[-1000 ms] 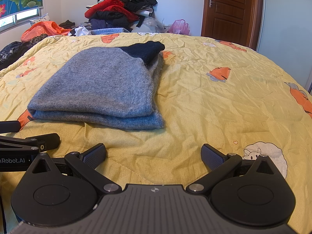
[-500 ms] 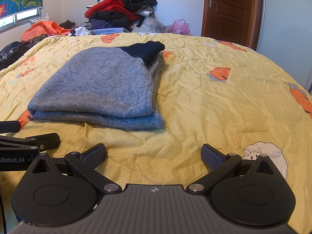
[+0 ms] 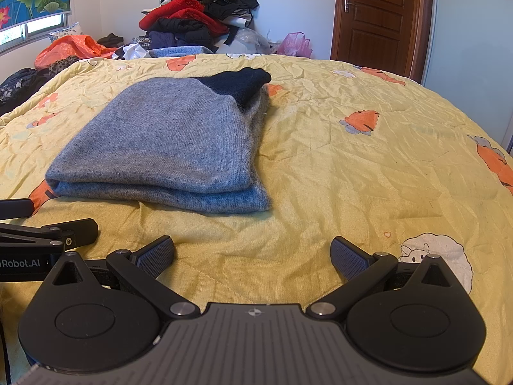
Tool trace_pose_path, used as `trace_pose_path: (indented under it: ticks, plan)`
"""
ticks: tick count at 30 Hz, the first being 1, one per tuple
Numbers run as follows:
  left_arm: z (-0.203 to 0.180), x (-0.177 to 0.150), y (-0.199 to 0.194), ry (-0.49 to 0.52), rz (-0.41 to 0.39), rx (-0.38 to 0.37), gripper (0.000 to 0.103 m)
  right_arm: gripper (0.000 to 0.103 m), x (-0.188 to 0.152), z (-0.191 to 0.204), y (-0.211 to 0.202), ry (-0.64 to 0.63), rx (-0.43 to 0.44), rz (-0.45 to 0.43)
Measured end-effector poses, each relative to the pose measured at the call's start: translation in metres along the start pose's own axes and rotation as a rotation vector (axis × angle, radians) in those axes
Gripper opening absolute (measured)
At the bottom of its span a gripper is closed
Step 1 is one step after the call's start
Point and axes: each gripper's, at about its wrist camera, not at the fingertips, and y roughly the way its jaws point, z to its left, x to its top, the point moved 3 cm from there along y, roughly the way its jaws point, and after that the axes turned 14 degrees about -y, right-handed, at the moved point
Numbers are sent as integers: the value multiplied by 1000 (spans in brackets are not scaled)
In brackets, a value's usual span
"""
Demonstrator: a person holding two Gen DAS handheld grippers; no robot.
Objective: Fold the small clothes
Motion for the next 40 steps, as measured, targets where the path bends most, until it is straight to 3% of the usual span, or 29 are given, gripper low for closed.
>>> trace_pose_path:
  ticks: [13,28,33,40]
  plan:
    - [0,0,0,-1,1,-1,103,103,0,0,0,0,0,0]
    - [9,5,-10,-88,26,-78,103,103,0,0,0,1,1,0]
    - [7,9,-42,-98,-57,-42,103,103,0,0,-1,-1,-1,1]
    - [15,22,-62,-95,-78,-23,103,102,2,-3,-3,16,9,-2]
